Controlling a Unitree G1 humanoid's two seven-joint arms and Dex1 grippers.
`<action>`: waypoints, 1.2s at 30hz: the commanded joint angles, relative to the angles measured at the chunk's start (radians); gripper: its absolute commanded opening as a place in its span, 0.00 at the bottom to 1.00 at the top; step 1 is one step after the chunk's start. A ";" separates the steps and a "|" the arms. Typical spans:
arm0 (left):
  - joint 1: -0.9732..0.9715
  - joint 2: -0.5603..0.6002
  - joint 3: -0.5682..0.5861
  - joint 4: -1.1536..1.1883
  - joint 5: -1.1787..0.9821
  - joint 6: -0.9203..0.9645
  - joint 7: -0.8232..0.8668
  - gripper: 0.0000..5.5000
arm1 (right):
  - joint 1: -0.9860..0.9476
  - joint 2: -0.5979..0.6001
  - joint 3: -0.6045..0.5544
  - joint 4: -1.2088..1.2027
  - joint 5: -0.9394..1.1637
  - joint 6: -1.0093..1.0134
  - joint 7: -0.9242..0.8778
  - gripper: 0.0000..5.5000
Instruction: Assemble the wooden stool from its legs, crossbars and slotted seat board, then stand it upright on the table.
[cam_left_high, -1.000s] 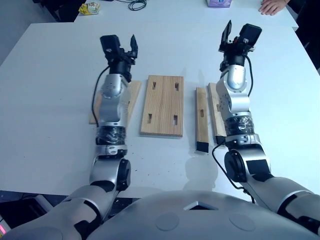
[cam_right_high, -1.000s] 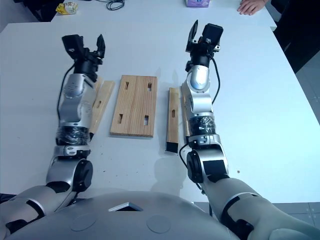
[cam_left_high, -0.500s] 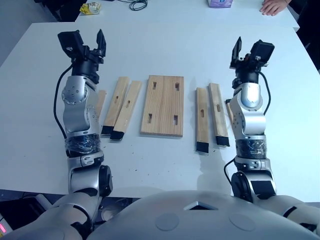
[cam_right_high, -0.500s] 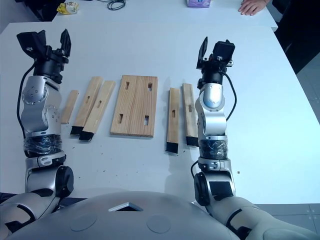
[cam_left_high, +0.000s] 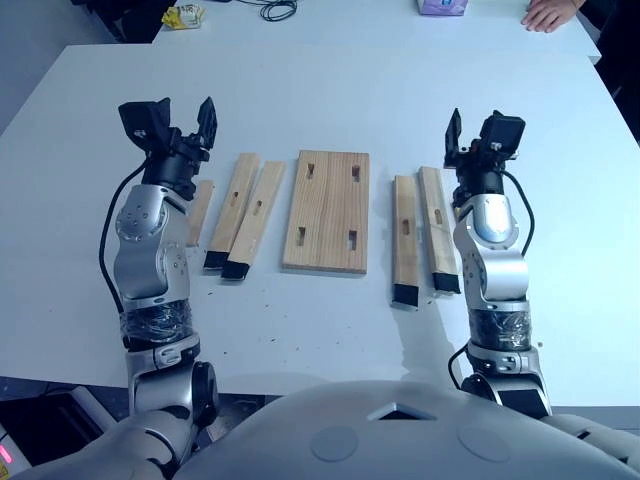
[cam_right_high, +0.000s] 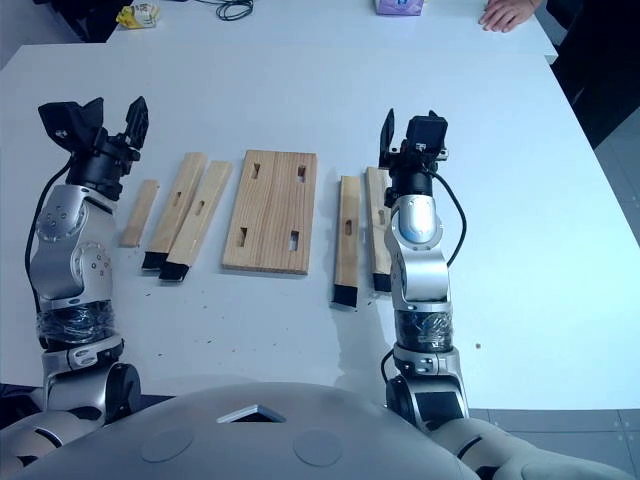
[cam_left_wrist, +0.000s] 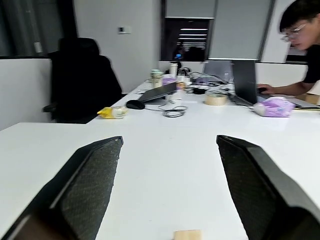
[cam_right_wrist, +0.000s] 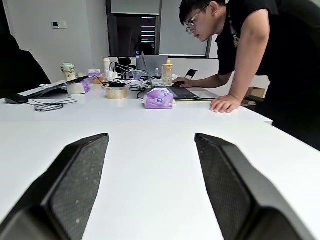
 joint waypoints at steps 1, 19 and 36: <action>0.056 0.005 -0.010 -0.037 -0.012 0.037 -0.018 0.63 | 0.036 0.028 0.027 -0.029 0.006 0.022 0.015 0.58; 0.024 -0.132 -0.140 -0.139 0.137 -0.042 0.143 0.63 | 0.015 0.015 0.054 -0.064 -0.083 -0.045 0.005 0.58; 0.021 -0.158 -0.135 -0.130 0.137 0.035 0.191 0.63 | 0.013 0.070 0.046 -0.096 -0.052 0.030 0.016 0.58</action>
